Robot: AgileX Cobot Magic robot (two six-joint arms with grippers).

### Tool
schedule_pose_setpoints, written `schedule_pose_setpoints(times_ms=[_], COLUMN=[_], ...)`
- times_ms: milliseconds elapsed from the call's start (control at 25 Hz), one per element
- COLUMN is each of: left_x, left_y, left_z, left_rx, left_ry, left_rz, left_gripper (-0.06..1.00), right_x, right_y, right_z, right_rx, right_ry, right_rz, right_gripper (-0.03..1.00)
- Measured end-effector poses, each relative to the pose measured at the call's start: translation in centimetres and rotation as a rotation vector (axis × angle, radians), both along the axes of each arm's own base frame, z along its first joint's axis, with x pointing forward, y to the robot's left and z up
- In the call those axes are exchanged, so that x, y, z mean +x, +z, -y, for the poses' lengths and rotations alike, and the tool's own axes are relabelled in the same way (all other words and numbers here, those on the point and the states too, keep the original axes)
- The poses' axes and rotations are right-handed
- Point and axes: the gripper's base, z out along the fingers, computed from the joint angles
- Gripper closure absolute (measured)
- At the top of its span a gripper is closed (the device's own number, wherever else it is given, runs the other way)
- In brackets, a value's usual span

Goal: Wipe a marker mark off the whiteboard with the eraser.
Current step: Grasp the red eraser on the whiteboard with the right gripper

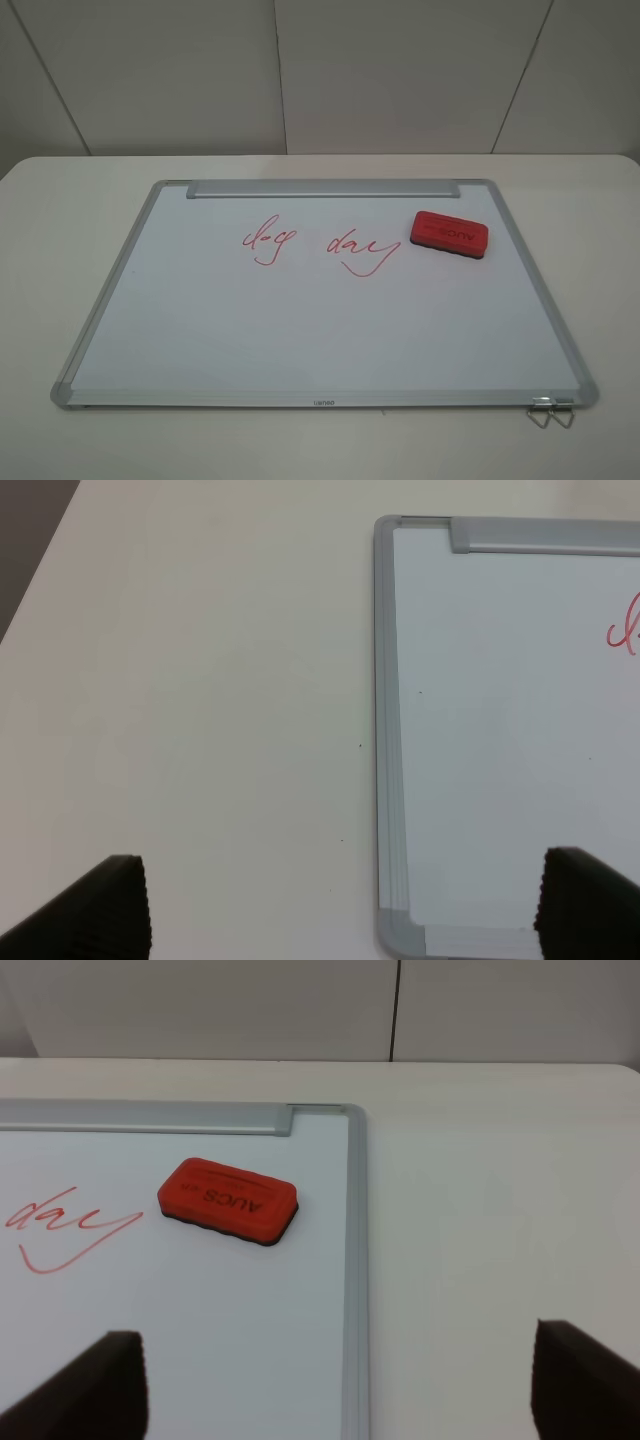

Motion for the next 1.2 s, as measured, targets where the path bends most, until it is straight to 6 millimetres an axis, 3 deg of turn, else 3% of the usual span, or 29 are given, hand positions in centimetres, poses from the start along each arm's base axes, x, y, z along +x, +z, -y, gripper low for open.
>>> schedule_pose_setpoints(times_ms=[120, 240, 400, 520, 760, 920, 1200], left_x=[0.0, 0.0, 0.0, 0.0, 0.0, 0.0, 0.0], left_y=[0.0, 0.0, 0.0, 0.0, 0.0, 0.0, 0.0], left_z=[0.0, 0.0, 0.0, 0.0, 0.0, 0.0, 0.0], left_rx=[0.000, 0.000, 0.000, 0.000, 0.000, 0.000, 0.000], left_ry=[0.000, 0.000, 0.000, 0.000, 0.000, 0.000, 0.000], left_rz=[0.000, 0.000, 0.000, 0.000, 0.000, 0.000, 0.000], left_gripper=[0.17, 0.17, 0.17, 0.17, 0.17, 0.17, 0.17], right_x=[2.0, 5.3, 11.1, 15.9, 25.2, 30.1, 36.0], right_y=[0.2, 1.7, 3.5, 3.7, 0.6, -1.3, -4.7], right_z=[0.1, 0.2, 0.4, -0.3, -3.3, -4.9, -6.1], right_rx=[0.005, 0.009, 0.011, -0.002, -0.146, -0.297, -0.399], right_ry=[0.000, 0.000, 0.006, 0.065, 0.263, 0.472, 0.668], right_rz=[-0.121, -0.198, -0.265, -0.313, -0.491, -0.636, -0.793], right_gripper=[0.27, 0.27, 0.27, 0.27, 0.27, 0.27, 0.27])
